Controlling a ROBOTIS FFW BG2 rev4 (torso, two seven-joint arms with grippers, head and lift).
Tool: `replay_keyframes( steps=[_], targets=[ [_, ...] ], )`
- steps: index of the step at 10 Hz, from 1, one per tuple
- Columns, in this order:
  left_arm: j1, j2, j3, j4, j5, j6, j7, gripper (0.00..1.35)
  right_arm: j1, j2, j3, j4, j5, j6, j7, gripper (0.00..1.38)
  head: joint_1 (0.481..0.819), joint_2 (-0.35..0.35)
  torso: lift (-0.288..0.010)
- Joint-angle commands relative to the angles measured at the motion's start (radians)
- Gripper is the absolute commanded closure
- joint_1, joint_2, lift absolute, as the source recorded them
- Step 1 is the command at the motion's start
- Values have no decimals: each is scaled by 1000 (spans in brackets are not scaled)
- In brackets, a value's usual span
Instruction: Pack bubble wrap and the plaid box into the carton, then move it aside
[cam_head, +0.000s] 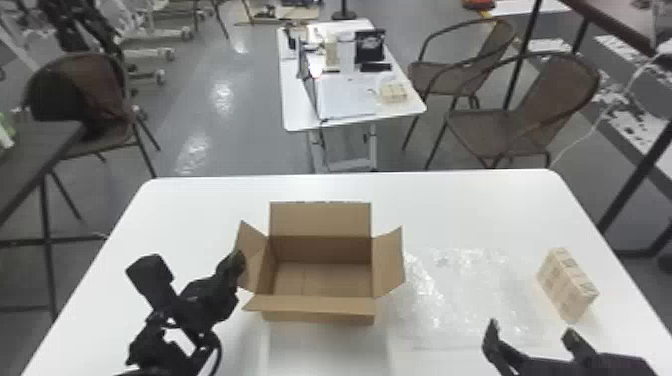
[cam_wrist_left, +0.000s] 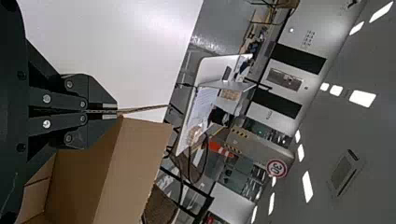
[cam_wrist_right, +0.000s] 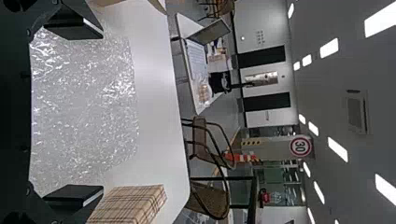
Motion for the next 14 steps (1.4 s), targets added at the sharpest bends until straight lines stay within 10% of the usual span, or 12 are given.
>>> replay_keyframes(
  steps=[1, 4, 14],
  targets=[
    [2, -1, -1, 0, 7, -8, 0, 1214, -49, 1, -19, -29, -13, 104, -1, 125, 695, 81, -27],
    [-6, -3, -18, -2, 12, -9, 0, 1214, -209, 1, -19, -78, 7, 453, -19, 128, 695, 65, -27],
    [-33, -3, -82, -2, 22, -22, 12, 1214, -651, 13, -2, 277, 54, 1049, -22, 128, 695, 25, -27]
  ],
)
